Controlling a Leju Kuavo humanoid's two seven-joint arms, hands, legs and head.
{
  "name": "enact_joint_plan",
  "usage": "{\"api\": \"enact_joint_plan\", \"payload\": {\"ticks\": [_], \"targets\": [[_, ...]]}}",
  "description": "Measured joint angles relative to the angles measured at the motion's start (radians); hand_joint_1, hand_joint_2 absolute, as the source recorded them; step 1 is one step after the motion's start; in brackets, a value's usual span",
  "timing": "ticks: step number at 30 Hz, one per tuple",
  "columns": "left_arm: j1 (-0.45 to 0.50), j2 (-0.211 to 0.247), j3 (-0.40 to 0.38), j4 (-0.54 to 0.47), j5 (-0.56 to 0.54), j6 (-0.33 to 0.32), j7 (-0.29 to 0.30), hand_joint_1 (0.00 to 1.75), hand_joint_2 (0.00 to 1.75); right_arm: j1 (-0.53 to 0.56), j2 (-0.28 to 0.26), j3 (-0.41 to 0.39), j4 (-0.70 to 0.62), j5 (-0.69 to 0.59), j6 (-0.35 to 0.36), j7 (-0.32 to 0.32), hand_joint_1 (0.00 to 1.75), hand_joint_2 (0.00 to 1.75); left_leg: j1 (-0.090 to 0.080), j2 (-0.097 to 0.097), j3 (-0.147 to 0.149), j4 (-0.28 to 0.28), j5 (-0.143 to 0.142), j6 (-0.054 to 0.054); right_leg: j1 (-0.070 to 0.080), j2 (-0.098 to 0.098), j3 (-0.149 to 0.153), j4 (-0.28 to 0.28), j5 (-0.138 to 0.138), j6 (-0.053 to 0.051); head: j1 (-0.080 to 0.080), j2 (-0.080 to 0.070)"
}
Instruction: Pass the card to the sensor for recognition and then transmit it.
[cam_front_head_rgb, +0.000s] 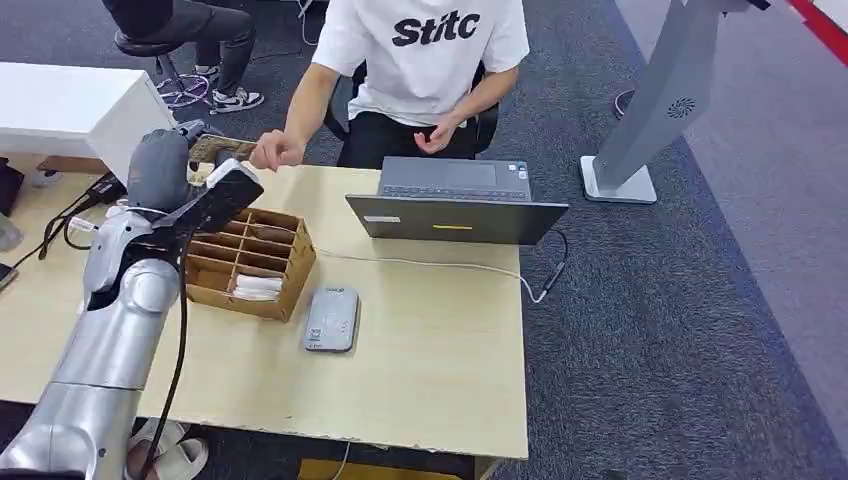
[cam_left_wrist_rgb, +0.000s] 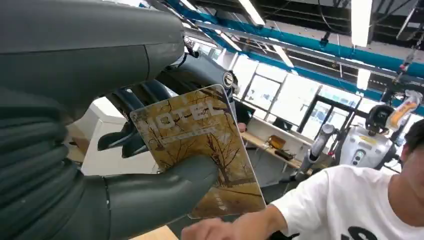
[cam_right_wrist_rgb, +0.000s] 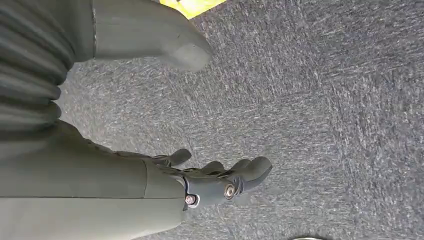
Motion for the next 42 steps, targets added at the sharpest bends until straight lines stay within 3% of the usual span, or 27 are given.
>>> {"api": "enact_joint_plan", "payload": {"ticks": [8,21,32,42], "targets": [[0.038,-0.017,-0.053,-0.048,-0.015,-0.041,0.000,1.75,1.75,0.001,0.000,0.003,0.000,-0.012,0.000,-0.002,0.00,1.75,0.000,0.000,0.000,0.000,0.000,0.000,0.000,0.000,0.000,0.000,0.000,0.000,0.000,0.000],[0.110,-0.027,-0.247,-0.076,-0.020,-0.136,0.020,1.75,1.75,0.000,0.002,0.008,0.000,-0.028,0.000,-0.001,0.00,1.75,0.000,-0.001,-0.001,0.000,0.000,0.000,0.000,-0.001,-0.001,0.000,0.000,0.000,0.000,0.000],[0.129,-0.023,-0.313,0.031,-0.014,-0.153,0.030,1.75,1.75,0.000,0.004,0.029,0.000,-0.024,0.001,0.011,0.00,1.75,0.000,-0.001,-0.001,0.000,0.000,0.000,0.000,-0.001,-0.001,0.000,0.000,0.000,0.000,0.000],[0.167,-0.023,-0.332,0.238,-0.106,-0.053,0.043,1.75,1.75,-0.001,0.008,0.068,0.000,-0.024,0.011,0.019,0.00,1.75,0.000,-0.001,-0.001,0.000,0.000,0.000,0.000,-0.001,-0.001,0.000,0.000,0.000,0.000,0.000]]}}
